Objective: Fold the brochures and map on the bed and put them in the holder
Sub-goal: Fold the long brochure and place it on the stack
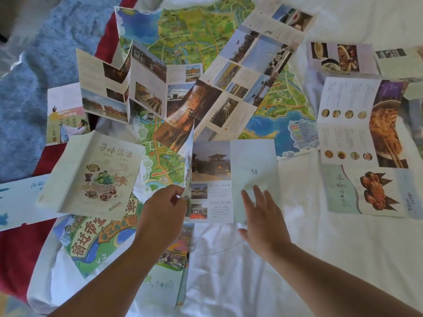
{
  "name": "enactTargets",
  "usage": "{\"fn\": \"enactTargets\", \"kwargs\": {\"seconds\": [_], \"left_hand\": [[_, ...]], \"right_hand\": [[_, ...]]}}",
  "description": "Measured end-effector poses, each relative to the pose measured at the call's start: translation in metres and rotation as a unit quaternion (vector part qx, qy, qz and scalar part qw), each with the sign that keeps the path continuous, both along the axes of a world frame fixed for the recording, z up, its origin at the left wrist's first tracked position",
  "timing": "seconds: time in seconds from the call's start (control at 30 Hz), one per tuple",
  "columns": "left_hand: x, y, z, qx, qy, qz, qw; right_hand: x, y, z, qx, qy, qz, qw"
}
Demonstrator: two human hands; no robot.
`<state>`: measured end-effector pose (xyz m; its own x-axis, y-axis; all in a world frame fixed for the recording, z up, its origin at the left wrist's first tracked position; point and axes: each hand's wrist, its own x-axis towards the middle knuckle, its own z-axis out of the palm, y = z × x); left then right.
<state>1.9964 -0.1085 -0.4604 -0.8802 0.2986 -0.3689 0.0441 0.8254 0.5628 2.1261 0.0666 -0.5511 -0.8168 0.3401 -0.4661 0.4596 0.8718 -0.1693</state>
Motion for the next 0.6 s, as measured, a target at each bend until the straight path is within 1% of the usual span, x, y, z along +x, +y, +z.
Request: {"fn": "enactTargets", "kwargs": {"seconds": [0.17,0.37,0.47,0.6], "left_hand": [[-0.001,0.001,-0.001,0.019,-0.002,-0.007,1.000],[-0.002,0.001,0.001,0.021,-0.007,0.002,1.000],[-0.002,0.003,0.002,0.026,-0.011,0.003,1.000],[0.002,0.009,0.005,0.044,-0.015,-0.004,0.999]], "right_hand": [[-0.005,-0.002,0.001,0.039,-0.018,0.015,0.999],[-0.001,0.000,0.010,0.027,-0.020,0.050,0.998],[0.002,0.004,0.017,0.013,0.001,0.043,0.999],[0.005,0.010,0.033,-0.037,0.064,-0.003,0.997]]}}
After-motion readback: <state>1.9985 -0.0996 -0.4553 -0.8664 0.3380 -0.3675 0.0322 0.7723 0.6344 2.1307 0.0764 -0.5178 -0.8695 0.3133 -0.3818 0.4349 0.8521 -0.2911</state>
